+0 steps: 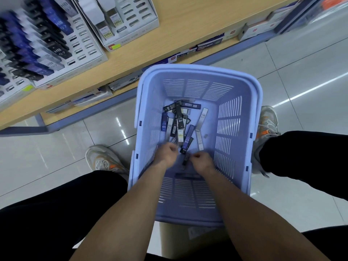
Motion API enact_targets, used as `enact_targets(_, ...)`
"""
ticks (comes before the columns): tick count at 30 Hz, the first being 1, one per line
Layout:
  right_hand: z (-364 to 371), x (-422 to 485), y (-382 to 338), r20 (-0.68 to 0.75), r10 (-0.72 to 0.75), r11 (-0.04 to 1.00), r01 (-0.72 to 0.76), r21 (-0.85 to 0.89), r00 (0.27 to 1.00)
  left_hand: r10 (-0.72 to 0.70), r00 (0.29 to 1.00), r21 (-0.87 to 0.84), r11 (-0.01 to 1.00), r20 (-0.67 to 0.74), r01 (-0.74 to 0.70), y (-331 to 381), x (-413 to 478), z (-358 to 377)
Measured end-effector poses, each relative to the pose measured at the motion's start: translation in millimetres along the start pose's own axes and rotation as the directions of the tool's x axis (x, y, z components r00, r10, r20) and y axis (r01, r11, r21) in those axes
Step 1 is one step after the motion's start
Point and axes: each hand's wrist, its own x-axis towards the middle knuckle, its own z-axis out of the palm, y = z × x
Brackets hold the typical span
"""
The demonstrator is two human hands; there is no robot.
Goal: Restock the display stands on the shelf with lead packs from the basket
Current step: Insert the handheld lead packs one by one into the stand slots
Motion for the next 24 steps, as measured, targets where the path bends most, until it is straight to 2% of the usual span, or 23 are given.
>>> enact_targets(2, -7, -2, 0, -0.041, 0.040, 0.995, -0.044, -0.091, 0.998, -0.023, 0.998, 0.100, 0.995, 0.067, 0.016, -7, -4, 6)
enact_targets(4, -11, 0, 4, -0.049, 0.068, 0.988, -0.074, -0.135, 0.996, -0.061, 0.993, 0.129, 0.990, 0.097, 0.048, -11, -7, 11)
enact_targets(8, -12, 0, 5, 0.013, 0.119, 0.964, -0.112, -0.242, 0.993, -0.119, 0.982, 0.208, 0.974, 0.145, 0.088, -13, -9, 20)
enact_targets(13, -11, -11, 0, 0.117, 0.105, 0.918, -0.051, -0.392, 0.988, -0.141, 0.964, 0.317, 0.946, 0.225, 0.064, -16, -6, 27)
enact_targets(15, -12, -10, 0, 0.140, 0.151, 0.934, -0.095, -0.343, 0.979, -0.139, 0.958, 0.339, 0.940, 0.251, 0.048, -14, -7, 27)
enact_targets(20, -11, -5, 4, 0.141, 0.114, 0.979, -0.087, -0.186, 0.983, -0.146, 0.943, 0.252, 0.965, 0.299, 0.069, -15, -11, 26)
enact_targets(22, -9, -4, 4, 0.080, 0.096, 0.993, -0.089, -0.081, 0.992, -0.139, 0.961, 0.113, 0.987, 0.241, 0.114, -17, -7, 26)
enact_targets(24, -10, -1, 0, -0.006, 0.056, 0.998, -0.056, 0.019, 0.998, -0.063, 0.995, -0.032, 0.997, 0.079, 0.066, -12, -3, 21)
